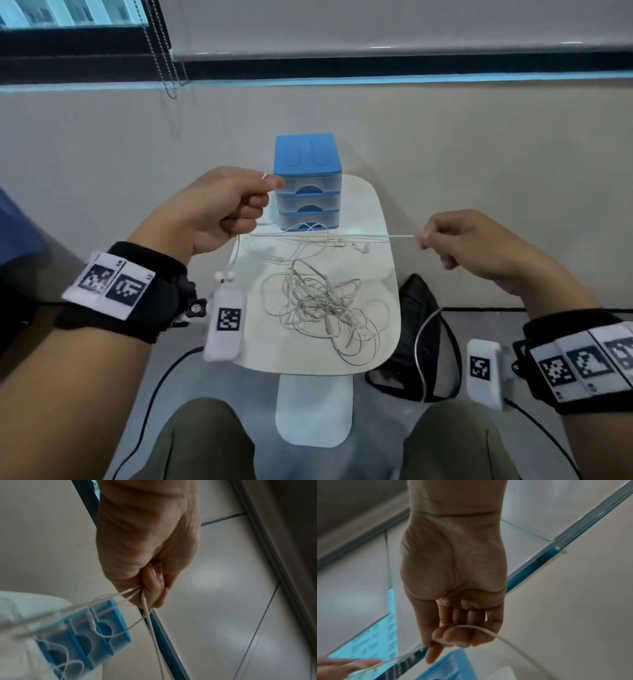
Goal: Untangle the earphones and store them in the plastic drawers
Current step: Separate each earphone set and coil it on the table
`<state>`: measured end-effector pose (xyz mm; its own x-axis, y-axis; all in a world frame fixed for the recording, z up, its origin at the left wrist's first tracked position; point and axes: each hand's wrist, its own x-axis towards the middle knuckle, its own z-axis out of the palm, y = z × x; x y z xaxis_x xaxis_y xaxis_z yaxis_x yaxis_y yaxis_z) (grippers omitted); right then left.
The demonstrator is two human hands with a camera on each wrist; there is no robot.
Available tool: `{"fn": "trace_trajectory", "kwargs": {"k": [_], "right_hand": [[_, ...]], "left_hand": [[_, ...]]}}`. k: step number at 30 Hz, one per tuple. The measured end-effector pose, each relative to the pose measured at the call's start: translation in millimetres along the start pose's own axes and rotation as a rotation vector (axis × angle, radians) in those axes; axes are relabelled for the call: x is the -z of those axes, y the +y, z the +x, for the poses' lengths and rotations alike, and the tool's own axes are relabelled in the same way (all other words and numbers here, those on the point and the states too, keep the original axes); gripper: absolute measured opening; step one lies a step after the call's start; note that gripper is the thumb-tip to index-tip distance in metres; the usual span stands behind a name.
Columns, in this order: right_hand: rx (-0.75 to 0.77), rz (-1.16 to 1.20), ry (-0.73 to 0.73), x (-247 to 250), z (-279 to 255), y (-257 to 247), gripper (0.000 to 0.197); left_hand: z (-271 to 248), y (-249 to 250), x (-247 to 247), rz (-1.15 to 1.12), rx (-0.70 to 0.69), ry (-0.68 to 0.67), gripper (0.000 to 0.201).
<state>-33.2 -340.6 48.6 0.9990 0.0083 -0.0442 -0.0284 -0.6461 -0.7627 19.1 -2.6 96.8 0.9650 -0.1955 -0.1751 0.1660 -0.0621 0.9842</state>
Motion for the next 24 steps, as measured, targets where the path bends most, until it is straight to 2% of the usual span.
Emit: {"fn": "trace_trajectory", "kwargs": {"k": [2,3,6,8,10,12,15,19,21,24], "right_hand": [[-0.059,0.039,0.124,-3.0,3.7,2.2,0.032],[-0.067,0.055,0.14,-7.4,3.2,-2.8,0.031],[-0.011,0.133,0.05,-24.5,-4.2,-34.0,0.023],[0.044,0.266,-0.067,-32.2,-12.0,-63.7,0.017],[0.125,0.356,-0.14,-33.0,-17.8,-93.6,0.014],[0.227,0.349,-0.124,-28.1,-18.8,-116.3,0.011],[0.316,0.288,-0.042,-14.8,-13.4,-135.6,0.011],[0.372,0.13,0.145,8.5,-6.4,-142.8,0.021],[0.364,0.067,0.267,22.0,-3.0,-137.9,0.023],[0.324,0.092,0.433,36.8,3.9,-122.8,0.024]], "left_hand": [[-1.3,-2.5,0.3,0.009,-0.014,0.013,0.035],[-2.1,-4.2,-3.2,-0.012,-0.022,0.009,0.035],[-5.8,-9.4,-24.3,-0.043,-0.095,-0.039,0.044],[-9.6,-14.6,-40.5,0.009,-0.159,-0.145,0.065],[-13.7,-22.5,-58.0,0.03,-0.216,-0.306,0.082],[-16.9,-30.5,-76.5,0.041,-0.293,-0.425,0.081],[-16.2,-33.3,-100.3,0.072,-0.315,-0.451,0.075],[-12.6,-35.4,-118.1,0.079,-0.293,-0.461,0.09],[-10.5,-36.1,-114.7,0.086,-0.287,-0.442,0.08],[-3.7,-30.1,-97.3,0.039,-0.266,-0.423,0.053]]}}
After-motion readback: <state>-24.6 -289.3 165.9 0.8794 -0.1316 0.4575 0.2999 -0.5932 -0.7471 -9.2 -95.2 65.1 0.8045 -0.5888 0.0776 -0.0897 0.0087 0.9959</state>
